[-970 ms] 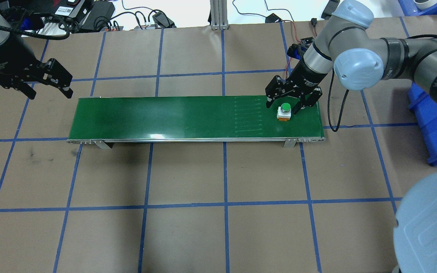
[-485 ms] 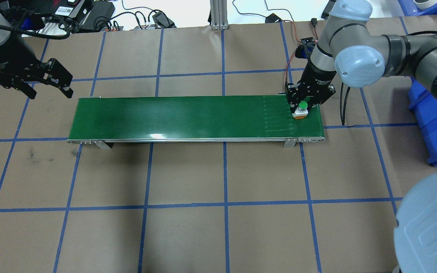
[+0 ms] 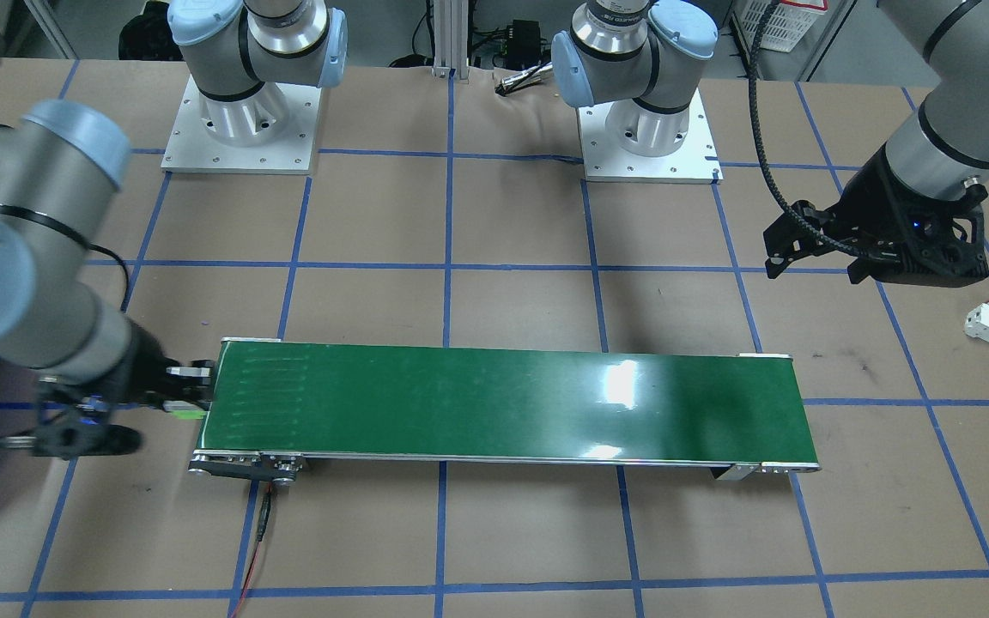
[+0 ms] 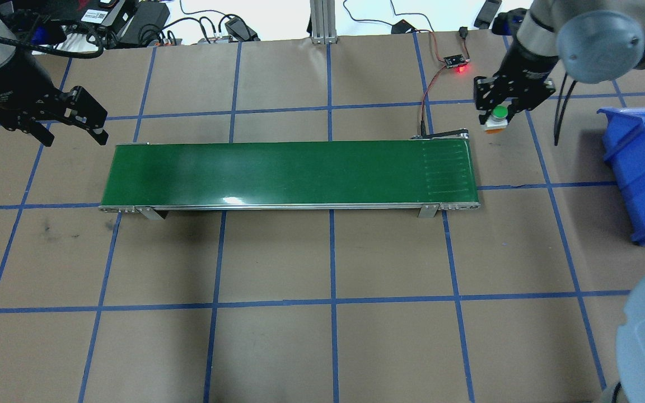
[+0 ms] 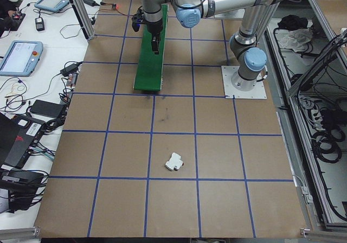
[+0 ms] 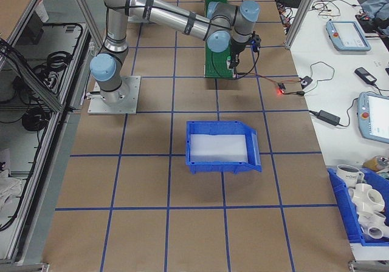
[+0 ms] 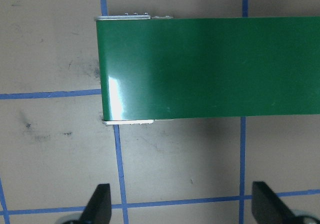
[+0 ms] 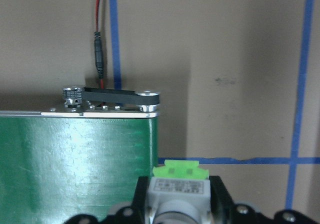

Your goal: Move button from left to right

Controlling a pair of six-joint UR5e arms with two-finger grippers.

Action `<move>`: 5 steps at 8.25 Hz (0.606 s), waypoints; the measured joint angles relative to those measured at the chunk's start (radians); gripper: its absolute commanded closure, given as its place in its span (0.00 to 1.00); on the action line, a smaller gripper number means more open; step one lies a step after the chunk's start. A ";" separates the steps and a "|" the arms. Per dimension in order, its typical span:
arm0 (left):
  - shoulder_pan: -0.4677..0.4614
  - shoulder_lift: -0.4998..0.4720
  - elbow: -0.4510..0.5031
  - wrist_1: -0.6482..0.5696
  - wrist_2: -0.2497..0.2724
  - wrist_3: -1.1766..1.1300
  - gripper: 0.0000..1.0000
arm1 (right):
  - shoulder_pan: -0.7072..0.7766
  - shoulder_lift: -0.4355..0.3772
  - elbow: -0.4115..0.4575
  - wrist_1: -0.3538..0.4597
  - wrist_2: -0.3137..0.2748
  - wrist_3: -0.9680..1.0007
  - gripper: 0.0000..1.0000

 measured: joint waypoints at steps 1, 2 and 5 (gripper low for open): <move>0.000 0.000 0.000 -0.002 0.001 0.000 0.00 | -0.064 -0.026 -0.013 0.020 -0.003 -0.055 1.00; -0.002 0.000 -0.001 -0.003 -0.001 0.000 0.00 | -0.127 -0.043 -0.026 0.045 -0.013 -0.107 1.00; -0.003 0.002 -0.001 -0.004 0.001 0.000 0.00 | -0.312 -0.055 -0.070 0.108 -0.082 -0.290 1.00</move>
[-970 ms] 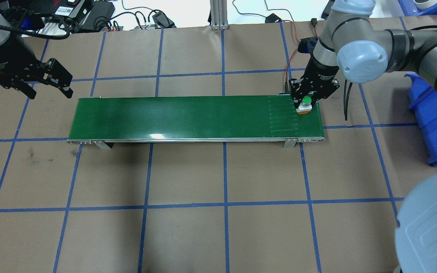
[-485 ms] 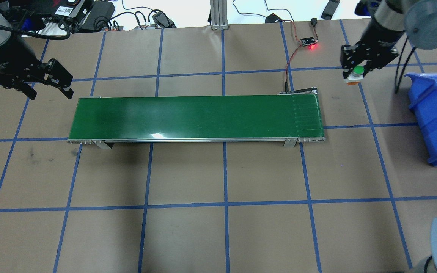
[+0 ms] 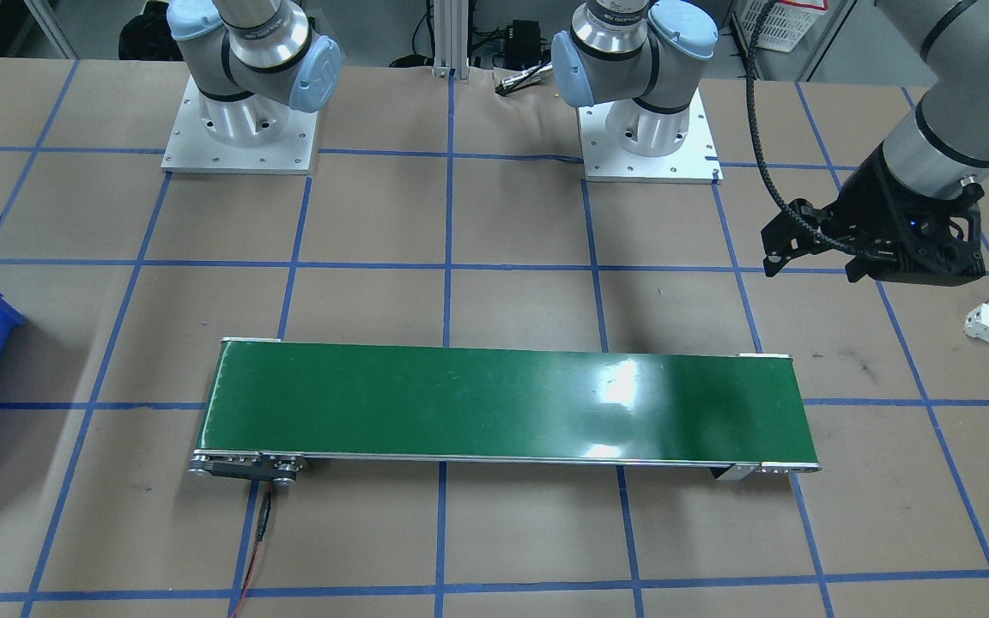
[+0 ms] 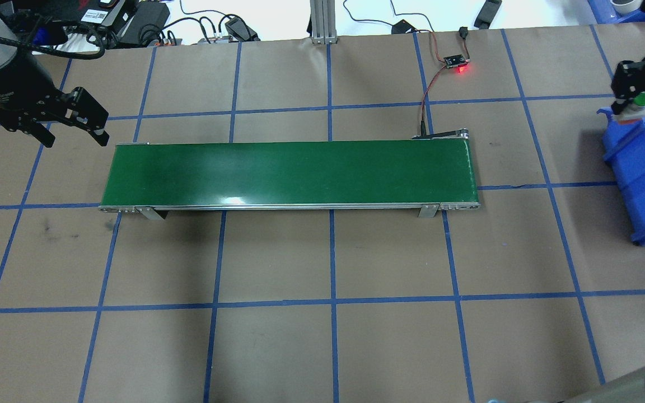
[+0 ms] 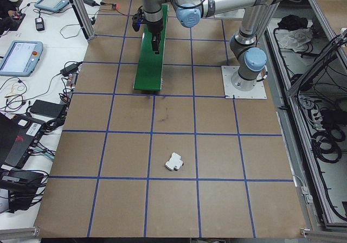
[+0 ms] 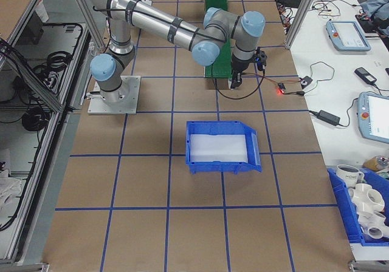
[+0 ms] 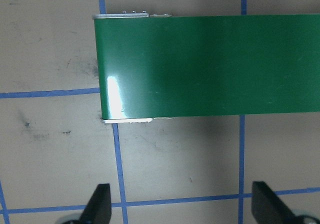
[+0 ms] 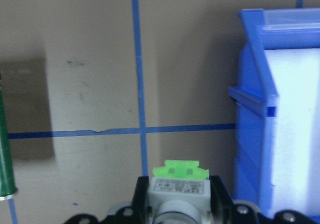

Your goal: Move button from left to right

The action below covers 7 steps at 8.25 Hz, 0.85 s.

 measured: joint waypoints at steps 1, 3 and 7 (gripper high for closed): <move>0.000 0.001 0.000 -0.001 0.002 0.000 0.00 | -0.070 0.006 -0.004 0.001 -0.008 -0.066 1.00; 0.000 0.002 0.000 -0.001 0.003 0.000 0.00 | -0.167 0.047 -0.006 -0.046 -0.005 -0.195 1.00; 0.000 0.005 -0.001 0.000 0.003 0.000 0.00 | -0.235 0.157 -0.005 -0.165 0.010 -0.377 1.00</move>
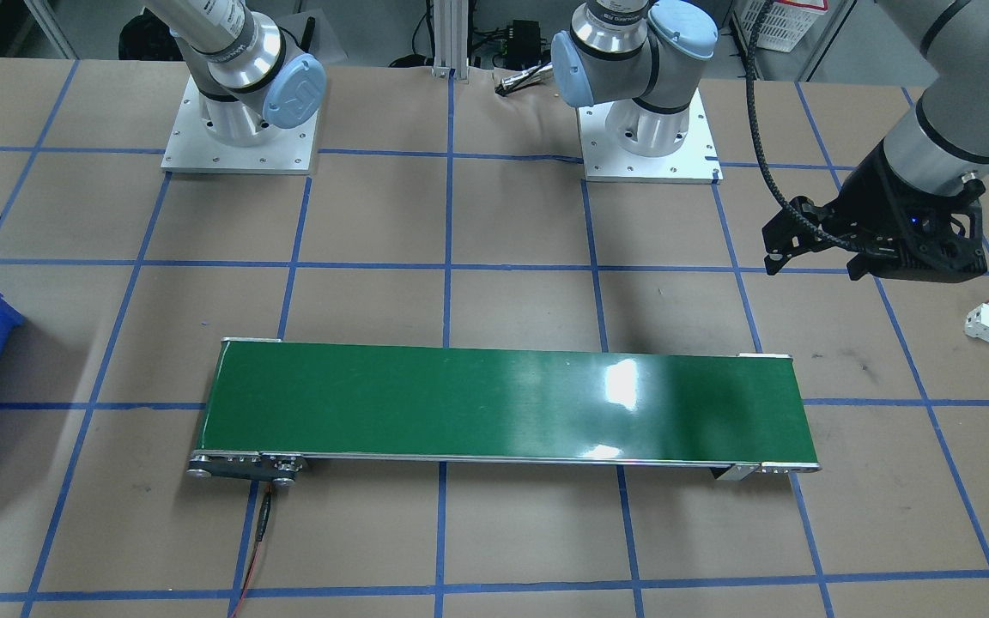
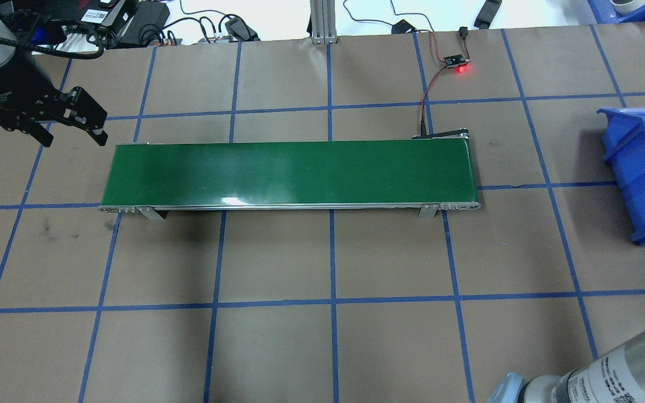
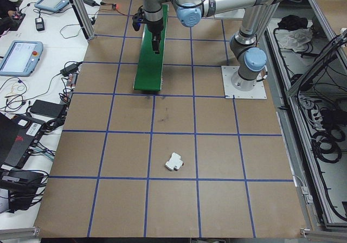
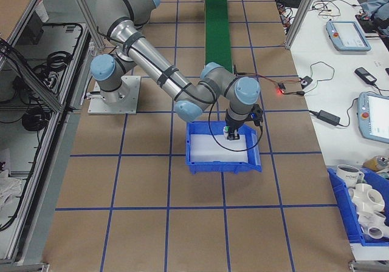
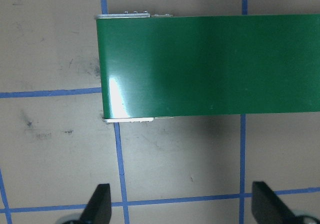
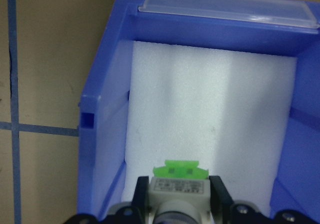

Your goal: Move button from left to right

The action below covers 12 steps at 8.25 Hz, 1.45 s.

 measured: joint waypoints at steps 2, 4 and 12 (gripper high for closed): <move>0.000 0.003 0.000 0.000 0.000 0.000 0.00 | -0.012 0.047 0.000 -0.028 -0.004 -0.044 1.00; 0.000 0.003 0.000 -0.003 0.001 0.001 0.00 | -0.021 0.068 0.009 -0.054 -0.007 -0.057 0.90; 0.000 0.009 0.001 -0.020 0.000 -0.036 0.00 | -0.031 0.073 0.059 -0.114 -0.039 -0.077 0.12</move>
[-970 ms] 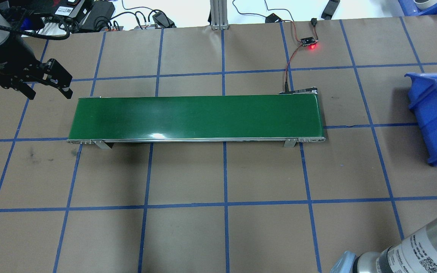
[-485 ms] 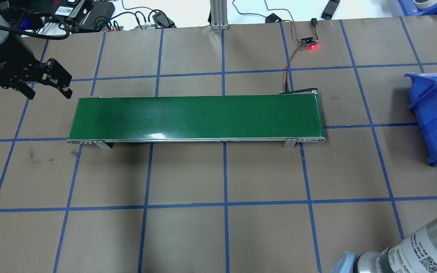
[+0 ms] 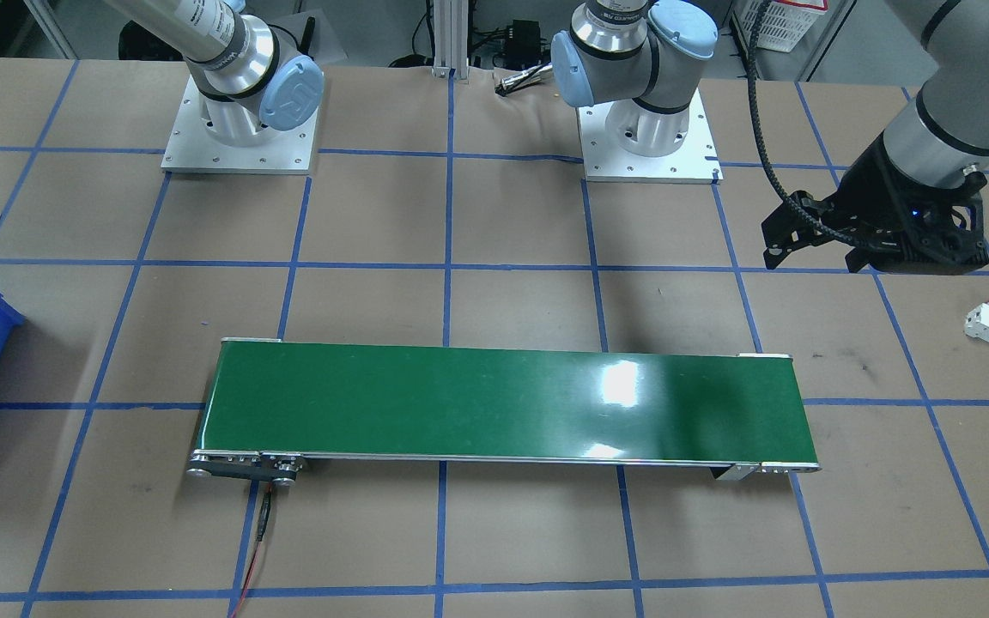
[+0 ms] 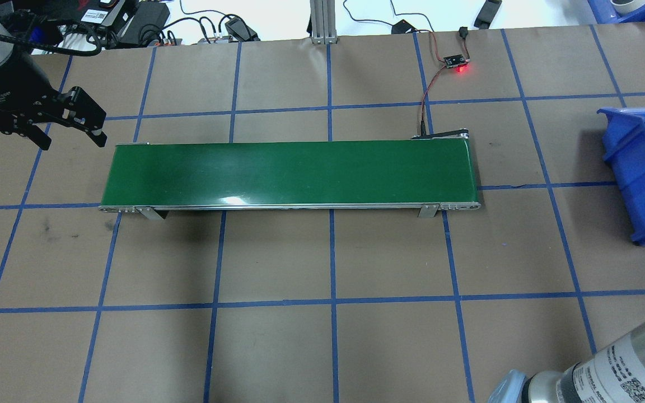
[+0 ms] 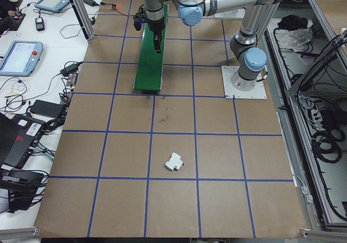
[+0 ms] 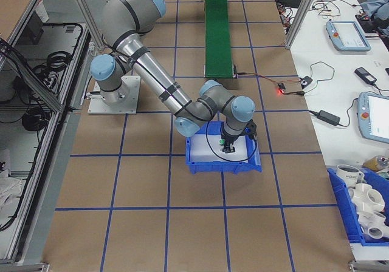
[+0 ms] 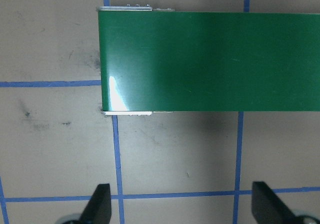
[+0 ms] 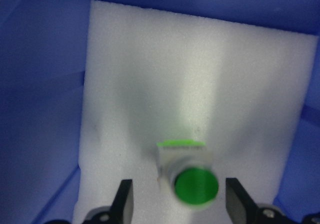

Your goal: Move button from left to right

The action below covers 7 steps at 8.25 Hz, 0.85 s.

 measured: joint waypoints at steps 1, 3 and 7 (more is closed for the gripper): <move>0.000 0.000 0.000 -0.003 0.000 -0.012 0.00 | -0.001 0.000 0.001 -0.019 -0.001 -0.004 0.09; 0.000 -0.001 0.000 -0.004 0.000 -0.021 0.00 | -0.001 -0.004 0.002 -0.062 -0.001 -0.021 0.00; -0.001 -0.002 0.000 -0.005 -0.003 -0.023 0.00 | 0.022 -0.159 0.002 0.026 0.006 -0.016 0.00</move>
